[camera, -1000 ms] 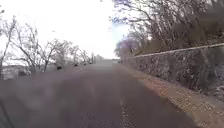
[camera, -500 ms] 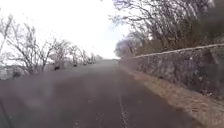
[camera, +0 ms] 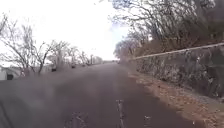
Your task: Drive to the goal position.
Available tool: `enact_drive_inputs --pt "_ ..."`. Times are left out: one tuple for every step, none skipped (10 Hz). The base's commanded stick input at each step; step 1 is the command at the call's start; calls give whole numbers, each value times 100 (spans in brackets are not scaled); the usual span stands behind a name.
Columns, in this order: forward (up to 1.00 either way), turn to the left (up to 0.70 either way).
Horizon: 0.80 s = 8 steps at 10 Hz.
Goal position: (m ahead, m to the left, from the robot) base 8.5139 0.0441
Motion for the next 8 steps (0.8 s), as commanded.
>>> enact_drive_inputs --pt "70 0" --pt "70 0" --pt "70 0" --pt "70 0" --pt "70 0" --pt "70 1" --pt "70 2" --pt "70 0"
